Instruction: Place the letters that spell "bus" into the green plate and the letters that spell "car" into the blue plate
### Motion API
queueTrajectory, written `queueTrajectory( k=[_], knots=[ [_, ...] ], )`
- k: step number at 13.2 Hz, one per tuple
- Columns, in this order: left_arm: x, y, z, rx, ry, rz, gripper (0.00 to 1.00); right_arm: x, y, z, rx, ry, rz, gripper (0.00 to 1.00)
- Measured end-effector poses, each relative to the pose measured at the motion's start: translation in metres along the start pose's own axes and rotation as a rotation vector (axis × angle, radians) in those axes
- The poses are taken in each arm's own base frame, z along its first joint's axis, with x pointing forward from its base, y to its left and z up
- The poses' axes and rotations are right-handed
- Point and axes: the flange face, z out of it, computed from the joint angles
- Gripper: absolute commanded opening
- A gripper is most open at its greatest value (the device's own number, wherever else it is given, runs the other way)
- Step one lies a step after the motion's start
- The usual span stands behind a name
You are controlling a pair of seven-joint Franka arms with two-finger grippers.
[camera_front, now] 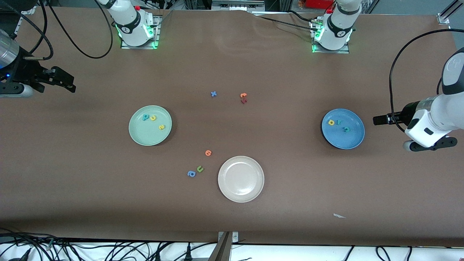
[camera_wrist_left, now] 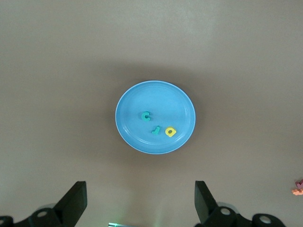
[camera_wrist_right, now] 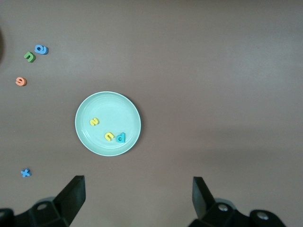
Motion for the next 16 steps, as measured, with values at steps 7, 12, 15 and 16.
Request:
queueTrajectory(
  k=[7, 12, 15, 16],
  knots=[
    [0.000, -0.013, -0.020, -0.153, -0.012, -0.015, 0.99, 0.000, 0.013, -0.002, 0.001, 0.004, 0.022, 1.00],
    [-0.019, -0.005, -0.046, -0.166, 0.110, 0.014, 0.99, 0.000, 0.015, -0.002, 0.001, 0.004, 0.027, 1.00],
    [-0.025, -0.013, -0.040, -0.167, 0.129, -0.001, 0.99, 0.000, 0.016, -0.002, 0.001, 0.004, 0.027, 1.00],
    [-0.024, -0.017, -0.037, -0.167, 0.127, -0.005, 1.00, 0.000, 0.016, -0.002, 0.001, 0.005, 0.028, 1.00]
  ],
)
